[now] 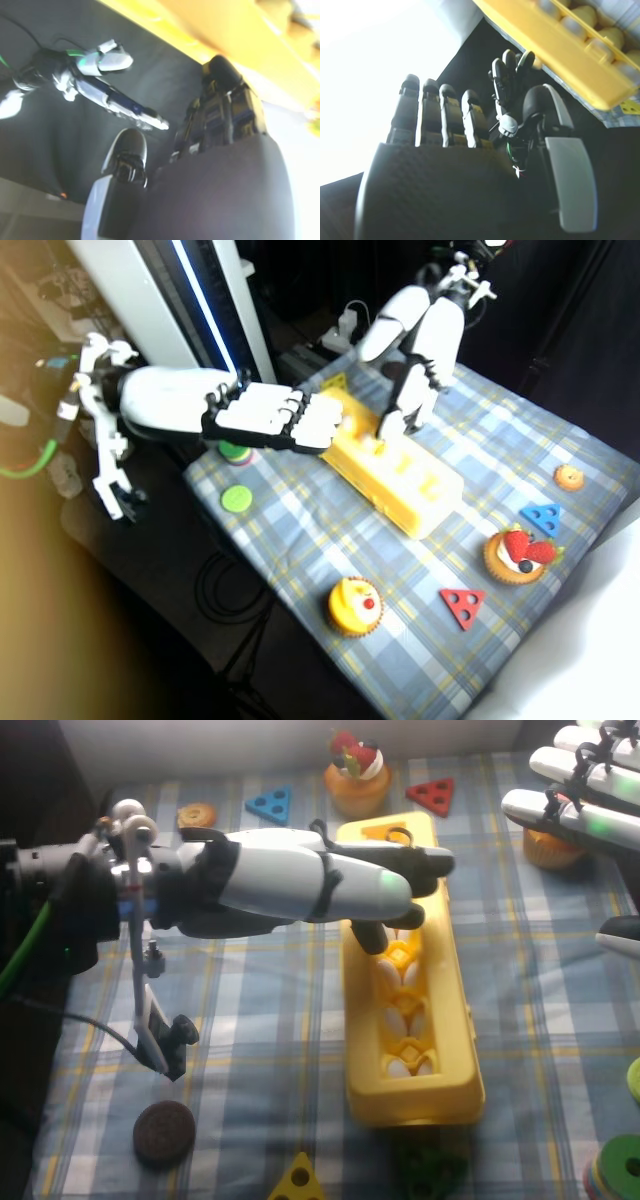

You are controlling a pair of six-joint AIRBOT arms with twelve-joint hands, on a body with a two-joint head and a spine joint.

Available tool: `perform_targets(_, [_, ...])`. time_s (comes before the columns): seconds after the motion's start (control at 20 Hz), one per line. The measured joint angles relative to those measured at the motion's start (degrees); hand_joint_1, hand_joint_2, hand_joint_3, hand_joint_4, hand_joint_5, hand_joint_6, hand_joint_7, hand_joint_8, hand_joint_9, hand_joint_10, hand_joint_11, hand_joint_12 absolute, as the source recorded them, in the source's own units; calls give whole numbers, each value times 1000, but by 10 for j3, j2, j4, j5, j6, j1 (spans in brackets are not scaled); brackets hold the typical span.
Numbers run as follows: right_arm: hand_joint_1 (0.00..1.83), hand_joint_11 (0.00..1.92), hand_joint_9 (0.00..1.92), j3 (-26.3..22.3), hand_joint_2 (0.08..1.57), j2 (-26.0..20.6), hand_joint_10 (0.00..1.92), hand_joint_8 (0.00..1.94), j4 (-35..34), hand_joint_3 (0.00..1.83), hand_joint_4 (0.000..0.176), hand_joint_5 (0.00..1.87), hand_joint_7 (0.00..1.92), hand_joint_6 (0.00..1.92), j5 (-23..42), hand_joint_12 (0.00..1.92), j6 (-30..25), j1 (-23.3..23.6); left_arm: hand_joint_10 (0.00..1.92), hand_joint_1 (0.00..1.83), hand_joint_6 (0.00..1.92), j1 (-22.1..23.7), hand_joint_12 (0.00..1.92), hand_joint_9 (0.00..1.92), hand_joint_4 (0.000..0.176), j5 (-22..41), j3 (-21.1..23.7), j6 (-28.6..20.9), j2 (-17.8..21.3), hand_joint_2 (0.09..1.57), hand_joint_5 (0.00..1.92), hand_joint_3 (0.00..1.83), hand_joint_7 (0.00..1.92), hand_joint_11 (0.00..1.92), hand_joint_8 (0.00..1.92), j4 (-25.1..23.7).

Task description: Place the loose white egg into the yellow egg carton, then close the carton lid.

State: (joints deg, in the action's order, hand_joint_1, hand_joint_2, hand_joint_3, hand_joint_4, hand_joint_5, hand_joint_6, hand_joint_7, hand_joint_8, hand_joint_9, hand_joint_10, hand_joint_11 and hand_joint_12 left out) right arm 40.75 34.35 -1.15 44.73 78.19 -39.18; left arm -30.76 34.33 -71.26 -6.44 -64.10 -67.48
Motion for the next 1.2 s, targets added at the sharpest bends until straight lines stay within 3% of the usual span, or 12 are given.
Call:
perform_targets(0.3, [383,0,0,0,1326,0,0,0,0,4,56,0,0,0,0,0,0,0,29,2,0,20,1624,228,10,-1,-3,-39,-1,1408,0,7,5,1,4,-62])
perform_targets(0.35, [389,0,0,-2,1317,-2,0,0,0,0,68,0,0,0,5,0,0,-4,17,0,0,26,1405,143,0,1,7,-28,15,1411,0,2,5,0,1,-56])
perform_targets(0.45, [406,0,0,-7,1317,-12,0,0,-4,0,64,0,0,0,12,0,0,-13,15,0,0,37,1336,128,9,1,30,13,50,1405,0,0,0,0,0,-23])
perform_targets(0.65, [542,0,0,-16,1319,-26,0,0,-8,0,80,0,0,0,53,0,0,-30,12,0,0,56,1442,116,6,2,81,116,116,1451,0,11,6,0,0,34])
perform_targets(0.8, [577,0,0,-21,1293,-31,0,0,-23,13,94,0,0,0,73,311,2,-41,40,202,31,52,1392,178,0,10,113,243,166,1446,81,0,106,0,35,149])
perform_targets(0.85, [565,0,0,-22,1285,-33,0,0,-26,8,91,0,0,0,84,415,4,-49,26,185,23,43,1161,144,0,14,120,295,184,1443,69,0,95,0,19,215])
perform_targets(0.9, [519,0,25,-22,1272,-33,11,0,-30,1,88,0,0,0,93,396,5,-53,206,251,21,30,1171,232,46,14,127,358,200,1402,89,6,261,0,171,275])
perform_targets(0.95, [519,0,25,-23,1272,-33,11,0,-36,1,88,0,0,0,99,396,7,-54,206,251,21,13,1171,232,46,17,134,406,211,1402,89,6,261,0,171,327])
perform_targets(1.0, [503,0,1,-26,1242,-33,0,0,-44,0,80,0,0,0,116,303,9,-58,7,239,2,-11,147,8,0,30,141,456,222,1379,7,0,13,0,12,390])
perform_targets(1.1, [570,0,0,-28,1246,-33,0,0,-52,0,50,0,0,0,146,141,13,-61,0,280,0,-58,5,0,0,87,150,517,234,1341,0,0,0,0,0,486])
perform_targets(1.15, [622,0,0,-28,1253,-33,0,0,-57,2,54,0,0,0,164,27,14,-63,0,316,0,-76,0,0,95,125,152,539,238,1263,0,0,0,0,0,531])
perform_targets(1.2, [528,0,0,-28,1205,-33,0,0,-62,0,43,0,0,0,176,5,14,-66,0,328,0,-84,0,0,118,143,155,548,241,1258,0,0,0,0,0,553])
